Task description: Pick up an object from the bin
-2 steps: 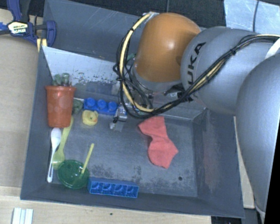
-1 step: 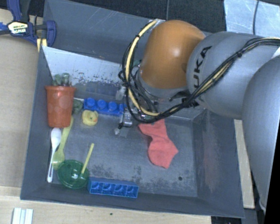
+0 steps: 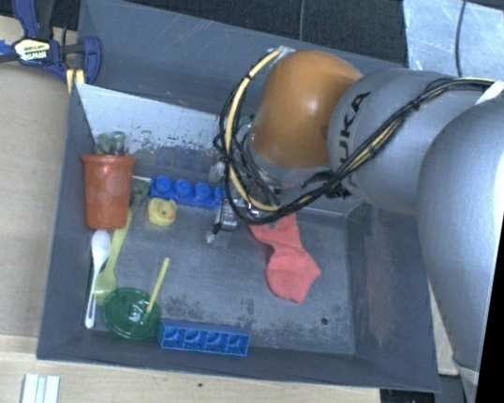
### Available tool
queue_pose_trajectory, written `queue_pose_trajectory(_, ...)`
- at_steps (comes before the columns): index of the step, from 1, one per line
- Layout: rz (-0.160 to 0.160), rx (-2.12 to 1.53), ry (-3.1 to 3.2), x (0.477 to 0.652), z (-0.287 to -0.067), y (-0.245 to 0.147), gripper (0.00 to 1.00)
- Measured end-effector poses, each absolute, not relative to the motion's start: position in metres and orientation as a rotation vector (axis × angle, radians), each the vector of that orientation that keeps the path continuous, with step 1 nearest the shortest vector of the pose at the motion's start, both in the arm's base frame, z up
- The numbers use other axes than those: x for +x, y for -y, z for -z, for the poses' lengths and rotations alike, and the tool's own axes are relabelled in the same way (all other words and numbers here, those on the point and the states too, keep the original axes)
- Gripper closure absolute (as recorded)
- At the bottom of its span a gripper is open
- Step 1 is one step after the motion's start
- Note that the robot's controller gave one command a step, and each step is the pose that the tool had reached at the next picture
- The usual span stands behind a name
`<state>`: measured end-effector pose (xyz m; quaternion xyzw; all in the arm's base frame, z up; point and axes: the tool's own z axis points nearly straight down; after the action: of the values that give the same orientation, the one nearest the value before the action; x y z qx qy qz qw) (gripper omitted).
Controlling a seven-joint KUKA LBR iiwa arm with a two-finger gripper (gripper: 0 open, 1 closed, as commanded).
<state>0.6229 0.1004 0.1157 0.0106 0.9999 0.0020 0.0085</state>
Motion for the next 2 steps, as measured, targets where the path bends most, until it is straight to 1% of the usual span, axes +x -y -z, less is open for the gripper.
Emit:
queue_pose_trajectory(1,-0.005,-0.011,-3.128,0.617,-0.092,-0.037,0.0)
queue_pose_trajectory(2,-0.003,0.071,-3.127,0.622,-0.083,-0.006,0.0)
